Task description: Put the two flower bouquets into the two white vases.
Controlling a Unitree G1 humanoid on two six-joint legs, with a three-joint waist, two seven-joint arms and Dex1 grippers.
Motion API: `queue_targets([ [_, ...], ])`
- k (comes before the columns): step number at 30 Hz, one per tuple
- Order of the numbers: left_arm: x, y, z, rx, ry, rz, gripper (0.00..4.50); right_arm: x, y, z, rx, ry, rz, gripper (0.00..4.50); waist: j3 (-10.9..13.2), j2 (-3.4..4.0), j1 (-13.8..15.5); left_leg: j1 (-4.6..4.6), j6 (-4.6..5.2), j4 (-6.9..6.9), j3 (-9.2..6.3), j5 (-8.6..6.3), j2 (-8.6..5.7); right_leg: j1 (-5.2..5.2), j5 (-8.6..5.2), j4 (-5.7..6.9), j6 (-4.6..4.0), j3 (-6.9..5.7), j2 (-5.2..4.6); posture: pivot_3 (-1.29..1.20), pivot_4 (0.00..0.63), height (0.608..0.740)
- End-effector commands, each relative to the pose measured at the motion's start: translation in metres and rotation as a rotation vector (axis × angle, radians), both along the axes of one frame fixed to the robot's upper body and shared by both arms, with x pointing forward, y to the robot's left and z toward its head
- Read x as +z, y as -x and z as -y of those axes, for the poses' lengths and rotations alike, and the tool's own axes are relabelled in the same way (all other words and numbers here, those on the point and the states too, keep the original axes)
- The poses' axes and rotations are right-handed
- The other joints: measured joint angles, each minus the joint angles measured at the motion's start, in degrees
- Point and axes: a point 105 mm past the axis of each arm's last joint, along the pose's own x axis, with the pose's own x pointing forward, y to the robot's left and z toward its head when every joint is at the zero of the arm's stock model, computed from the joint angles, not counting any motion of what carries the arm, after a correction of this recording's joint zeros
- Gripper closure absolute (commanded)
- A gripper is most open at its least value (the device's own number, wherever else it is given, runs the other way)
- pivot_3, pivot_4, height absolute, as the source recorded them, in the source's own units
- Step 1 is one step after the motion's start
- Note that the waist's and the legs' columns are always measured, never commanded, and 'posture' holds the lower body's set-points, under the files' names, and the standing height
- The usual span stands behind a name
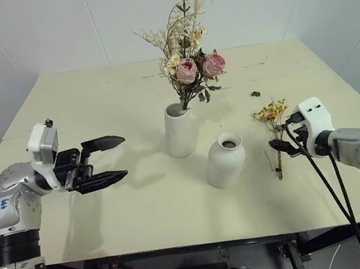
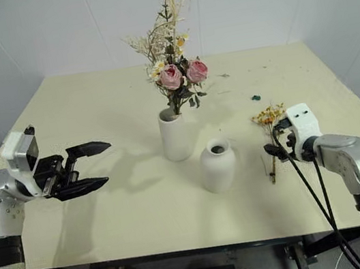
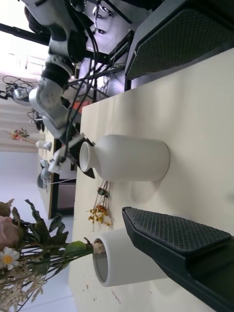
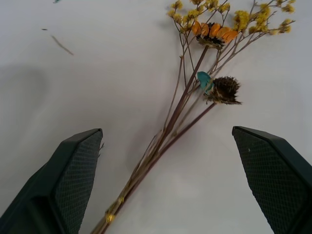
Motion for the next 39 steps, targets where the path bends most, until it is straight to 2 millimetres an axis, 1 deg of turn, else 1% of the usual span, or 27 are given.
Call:
queue_targets([
  [1,0.011,0.017,-0.004,-0.05,0.008,0.059,0.03,-0.001,-0.006,0.003,-0.029,0.002,-0.032,0.0,0.0,0.0,0.02,0.0,0.0,-0.02,0.0,0.0,0.0,0.0,0.0,-0.01,0.0,0.0,0.0,0.0,0.15,0.74],
  [3,0.01,0.02,-0.005,-0.047,0.014,0.052,0.03,-0.009,-0.006,0.002,-0.038,-0.008,-0.092,0.0,0.0,0.0,0.11,0.0,0.0,-0.07,0.0,0.0,-0.01,-0.01,-0.01,-0.02,-0.01,0.0,-0.01,0.0,0.15,0.74],
  [5,0.009,0.022,-0.005,-0.046,0.015,0.048,0.03,-0.012,-0.006,0.002,-0.051,0.004,-0.117,0.0,0.0,0.0,0.1,0.0,0.0,-0.12,0.0,0.0,0.0,-0.03,-0.02,-0.02,-0.02,0.0,0.0,0.0,0.15,0.74],
  [9,0.009,0.024,-0.005,-0.042,0.017,0.042,0.03,-0.011,-0.003,-0.003,-0.048,0.012,-0.134,0.0,0.0,0.0,0.06,0.01,0.0,-0.12,0.0,0.0,0.0,-0.03,-0.03,-0.01,-0.03,-0.01,0.0,0.0,0.15,0.74],
  [11,0.008,0.024,-0.006,-0.033,0.015,0.038,0.03,-0.01,-0.001,-0.008,-0.04,-0.003,-0.138,0.0,0.0,0.0,0.05,0.01,0.0,-0.12,0.0,0.0,0.0,-0.04,-0.03,-0.01,-0.03,-0.01,0.0,0.0,0.15,0.74],
  [15,0.007,0.021,-0.003,-0.041,0.015,0.032,0.0,-0.014,0.001,-0.011,-0.047,-0.02,-0.163,0.82,0.0,0.0,-0.03,0.02,0.0,-0.13,0.0,0.0,0.0,-0.04,-0.03,-0.01,-0.03,-0.01,0.0,0.0,0.15,0.74],
  [16,0.008,0.02,-0.002,-0.045,0.016,0.034,0.0,-0.013,0.001,-0.01,-0.051,-0.022,-0.161,1.23,0.0,0.0,-0.01,0.03,0.0,-0.13,0.0,0.0,0.0,-0.04,-0.03,-0.01,-0.03,-0.01,0.0,0.0,0.15,0.74],
  [21,0.008,0.017,0.0,-0.06,0.013,0.032,0.0,-0.01,0.002,-0.008,-0.07,-0.03,-0.14,2.87,0.0,0.0,0.16,0.03,0.0,-0.11,0.0,0.0,-0.01,-0.02,-0.03,-0.01,-0.03,-0.01,-0.01,0.0,0.15,0.74],
  [24,0.009,0.015,0.001,-0.064,0.01,0.03,0.0,-0.006,0.003,-0.004,-0.099,-0.033,-0.108,3.93,0.0,0.0,0.15,0.01,0.0,-0.12,0.0,0.0,-0.01,-0.03,-0.03,-0.02,-0.03,-0.01,-0.01,0.0,0.15,0.74],
  [25,0.008,0.014,0.001,-0.066,0.008,0.029,0.0,-0.004,0.003,-0.002,-0.111,-0.033,-0.092,4.26,0.0,0.0,0.13,0.01,0.0,-0.14,0.0,0.0,-0.01,-0.04,-0.03,-0.03,-0.03,-0.01,0.0,0.0,0.15,0.74],
  [26,0.008,0.013,0.001,-0.067,0.007,0.028,0.0,-0.003,0.003,-0.001,-0.119,-0.034,-0.081,4.46,0.0,0.0,0.12,0.01,0.0,-0.16,0.0,0.0,-0.01,-0.05,-0.03,-0.03,-0.03,-0.01,0.0,0.0,0.15,0.74],
  [28,0.009,0.011,0.003,-0.074,0.004,0.029,0.0,0.003,0.004,0.001,-0.126,-0.037,-0.039,4.46,0.0,0.0,0.11,0.01,0.0,-0.2,0.0,0.0,-0.01,-0.07,-0.04,-0.02,-0.03,-0.01,0.0,0.0,0.15,0.74],
  [30,0.01,0.008,0.007,-0.092,0.005,0.031,0.0,0.016,0.007,0.004,-0.13,-0.04,0.035,4.46,0.0,0.0,0.12,0.01,0.0,-0.23,0.0,0.0,-0.01,-0.08,-0.04,-0.03,-0.03,-0.01,0.0,0.0,0.15,0.74],
  [34,0.011,0.002,0.014,-0.123,0.002,0.026,0.0,0.052,0.015,0.012,-0.153,-0.06,0.233,4.46,0.0,0.01,0.04,0.01,0.0,-0.25,0.0,0.0,-0.01,-0.1,-0.05,-0.02,-0.02,-0.01,0.0,0.0,0.15,0.74],
  [36,0.011,-0.001,0.016,-0.134,-0.002,0.025,0.0,0.066,0.018,0.014,-0.156,-0.069,0.31,4.46,0.0,0.01,0.0,0.02,0.0,-0.26,0.0,0.0,-0.01,-0.09,-0.05,-0.02,-0.02,-0.01,0.0,0.0,0.15,0.74],
  [39,0.012,-0.006,0.02,-0.149,-0.002,0.025,0.0,0.09,0.025,0.012,-0.12,-0.064,0.474,4.46,0.0,0.0,0.09,0.02,0.0,-0.29,0.0,0.0,0.0,-0.09,-0.06,-0.02,-0.02,-0.02,0.01,0.0,0.15,0.74],
])
